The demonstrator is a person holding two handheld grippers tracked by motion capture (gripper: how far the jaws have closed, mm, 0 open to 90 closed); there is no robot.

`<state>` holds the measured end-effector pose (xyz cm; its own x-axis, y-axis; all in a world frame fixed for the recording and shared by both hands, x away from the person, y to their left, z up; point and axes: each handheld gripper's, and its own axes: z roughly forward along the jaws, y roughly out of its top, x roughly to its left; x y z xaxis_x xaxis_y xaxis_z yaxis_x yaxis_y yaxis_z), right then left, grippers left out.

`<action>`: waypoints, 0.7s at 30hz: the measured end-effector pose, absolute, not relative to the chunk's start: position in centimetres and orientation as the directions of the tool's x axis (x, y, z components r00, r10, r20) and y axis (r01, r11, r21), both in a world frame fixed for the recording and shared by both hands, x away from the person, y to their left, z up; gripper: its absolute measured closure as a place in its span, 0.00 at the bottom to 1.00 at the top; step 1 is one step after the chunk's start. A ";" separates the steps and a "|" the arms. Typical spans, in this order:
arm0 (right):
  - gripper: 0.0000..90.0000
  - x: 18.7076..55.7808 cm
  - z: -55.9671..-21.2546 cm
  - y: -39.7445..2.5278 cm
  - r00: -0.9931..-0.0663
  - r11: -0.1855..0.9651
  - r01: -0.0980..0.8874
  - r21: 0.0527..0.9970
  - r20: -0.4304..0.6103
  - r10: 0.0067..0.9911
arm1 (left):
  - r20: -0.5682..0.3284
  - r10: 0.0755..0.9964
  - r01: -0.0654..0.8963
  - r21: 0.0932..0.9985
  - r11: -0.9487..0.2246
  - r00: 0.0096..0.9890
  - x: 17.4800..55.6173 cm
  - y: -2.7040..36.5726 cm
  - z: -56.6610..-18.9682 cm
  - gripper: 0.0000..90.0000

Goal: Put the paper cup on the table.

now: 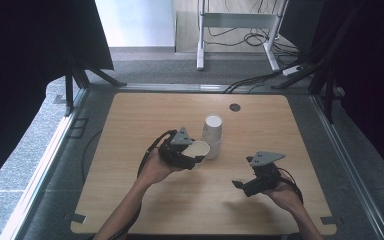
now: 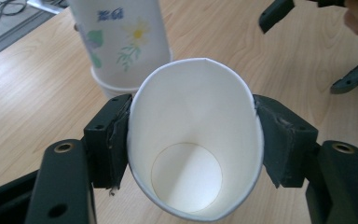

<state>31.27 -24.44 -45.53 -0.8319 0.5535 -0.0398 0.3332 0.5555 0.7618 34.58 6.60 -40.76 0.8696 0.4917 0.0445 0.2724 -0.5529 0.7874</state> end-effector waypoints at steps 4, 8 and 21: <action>0.00 31.1 -45.9 -24.9 -0.821 0.552 0.342 0.760 -0.044 0.569 | 0.052 0.520 0.287 0.785 -0.549 0.853 34.9 7.2 -40.9 0.36; 0.00 31.1 -46.4 -25.2 -0.813 0.555 0.355 0.752 -0.044 0.580 | 0.062 0.553 0.302 0.784 -0.542 0.831 35.3 7.9 -41.2 0.36; 0.00 31.1 -47.3 -25.4 -0.804 0.584 0.370 0.722 -0.066 0.591 | 0.061 0.658 0.363 0.795 -0.487 0.750 36.7 10.1 -42.6 0.35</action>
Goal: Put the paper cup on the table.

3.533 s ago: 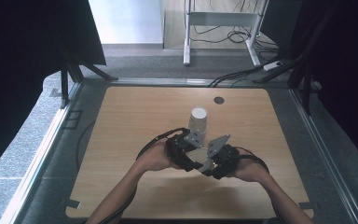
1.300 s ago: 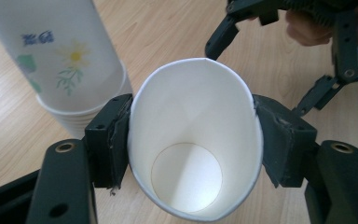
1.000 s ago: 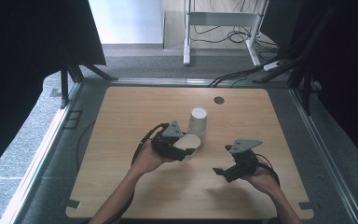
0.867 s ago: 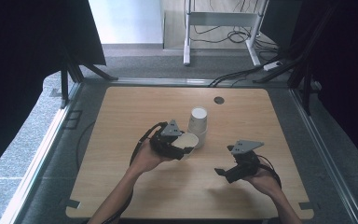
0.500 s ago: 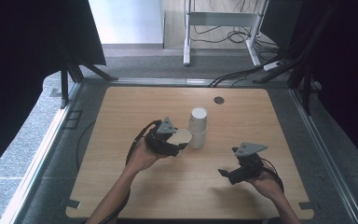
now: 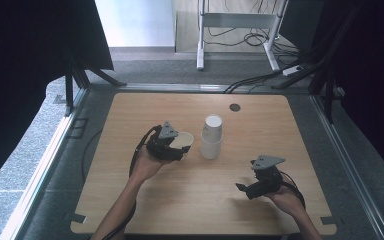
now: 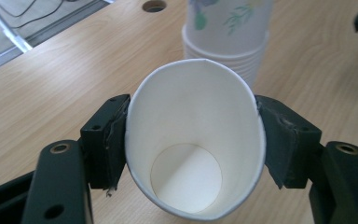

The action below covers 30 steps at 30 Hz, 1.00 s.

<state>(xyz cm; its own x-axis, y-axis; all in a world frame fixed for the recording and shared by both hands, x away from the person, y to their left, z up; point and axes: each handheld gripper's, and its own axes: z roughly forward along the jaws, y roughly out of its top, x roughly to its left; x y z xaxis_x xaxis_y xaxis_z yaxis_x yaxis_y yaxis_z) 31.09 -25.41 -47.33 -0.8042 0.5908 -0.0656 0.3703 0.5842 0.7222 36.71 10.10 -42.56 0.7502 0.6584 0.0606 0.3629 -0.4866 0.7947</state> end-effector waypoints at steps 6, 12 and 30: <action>0.00 31.1 -47.7 -25.3 -0.806 0.601 0.370 0.708 -0.077 0.587 | 0.048 0.697 0.391 0.799 -0.457 0.716 37.6 10.7 -43.9 0.34; 0.00 31.1 -48.0 -25.2 -0.809 0.618 0.368 0.695 -0.088 0.581 | 0.040 0.724 0.408 0.804 -0.432 0.688 38.3 11.2 -45.2 0.33; 0.00 31.1 -48.5 -24.8 -0.815 0.638 0.367 0.677 -0.096 0.571 | 0.021 0.738 0.417 0.814 -0.404 0.674 38.6 11.3 -47.6 0.29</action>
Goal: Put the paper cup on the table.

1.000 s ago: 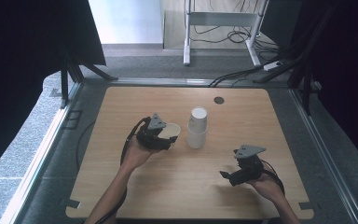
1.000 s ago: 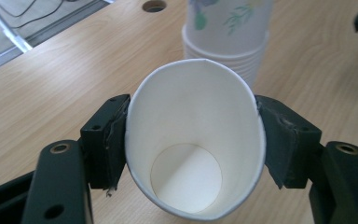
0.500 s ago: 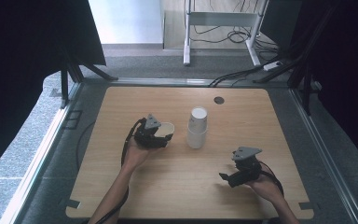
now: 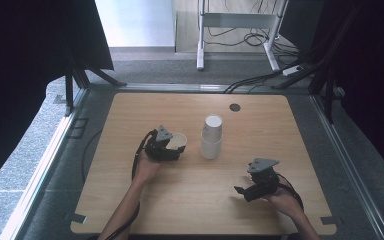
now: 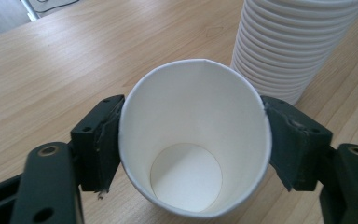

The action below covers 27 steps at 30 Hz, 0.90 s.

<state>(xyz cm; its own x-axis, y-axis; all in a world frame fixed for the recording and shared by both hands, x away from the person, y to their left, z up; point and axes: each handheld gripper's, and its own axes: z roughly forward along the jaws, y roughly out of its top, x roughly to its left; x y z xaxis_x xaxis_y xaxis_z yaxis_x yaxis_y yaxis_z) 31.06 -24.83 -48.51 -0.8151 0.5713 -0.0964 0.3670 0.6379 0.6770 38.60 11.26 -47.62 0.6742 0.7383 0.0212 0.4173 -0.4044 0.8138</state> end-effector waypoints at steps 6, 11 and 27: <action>0.00 31.0 -48.5 -24.8 -0.816 0.638 0.367 0.677 -0.096 0.570 | -0.003 0.741 0.438 0.808 -0.395 0.672 38.7 11.1 -47.6 0.17; 0.00 31.0 -48.5 -24.8 -0.816 0.637 0.366 0.679 -0.095 0.570 | -0.030 0.747 0.458 0.806 -0.375 0.665 38.7 11.0 -47.4 0.08; 0.00 31.0 -48.6 -25.0 -0.812 0.612 0.383 0.692 -0.064 0.580 | -0.035 0.749 0.460 0.807 -0.369 0.662 37.2 11.2 -45.4 0.00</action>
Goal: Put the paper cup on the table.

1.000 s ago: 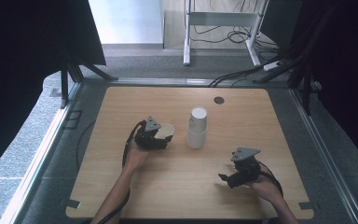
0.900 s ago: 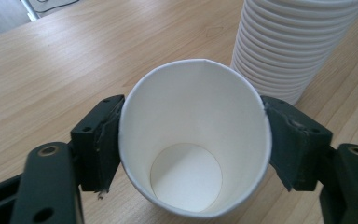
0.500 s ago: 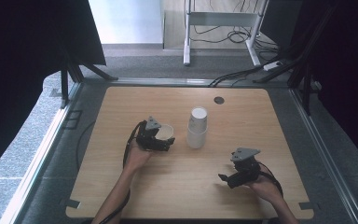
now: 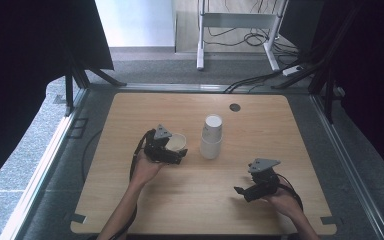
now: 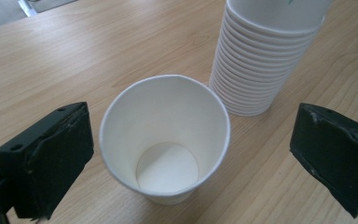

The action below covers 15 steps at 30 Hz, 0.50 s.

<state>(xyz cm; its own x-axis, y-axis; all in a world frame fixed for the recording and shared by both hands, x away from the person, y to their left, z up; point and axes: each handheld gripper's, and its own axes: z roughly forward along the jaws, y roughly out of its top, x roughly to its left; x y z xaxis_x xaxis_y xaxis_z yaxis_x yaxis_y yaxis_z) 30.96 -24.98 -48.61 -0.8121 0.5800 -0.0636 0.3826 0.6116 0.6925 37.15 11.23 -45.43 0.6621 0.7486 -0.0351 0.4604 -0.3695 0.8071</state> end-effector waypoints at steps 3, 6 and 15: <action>0.00 31.0 -48.6 -25.1 -0.809 0.597 0.390 0.701 -0.050 0.586 | -0.029 0.752 0.461 0.805 -0.373 0.659 36.8 11.5 -45.3 0.00; 0.00 31.0 -48.6 -25.3 -0.808 0.582 0.395 0.711 -0.033 0.589 | -0.037 0.758 0.465 0.808 -0.361 0.651 36.4 11.7 -45.1 0.00; 0.00 31.0 -48.8 -25.4 -0.800 0.575 0.400 0.714 -0.034 0.599 | -0.050 0.756 0.463 0.816 -0.346 0.652 34.9 12.3 -44.6 0.00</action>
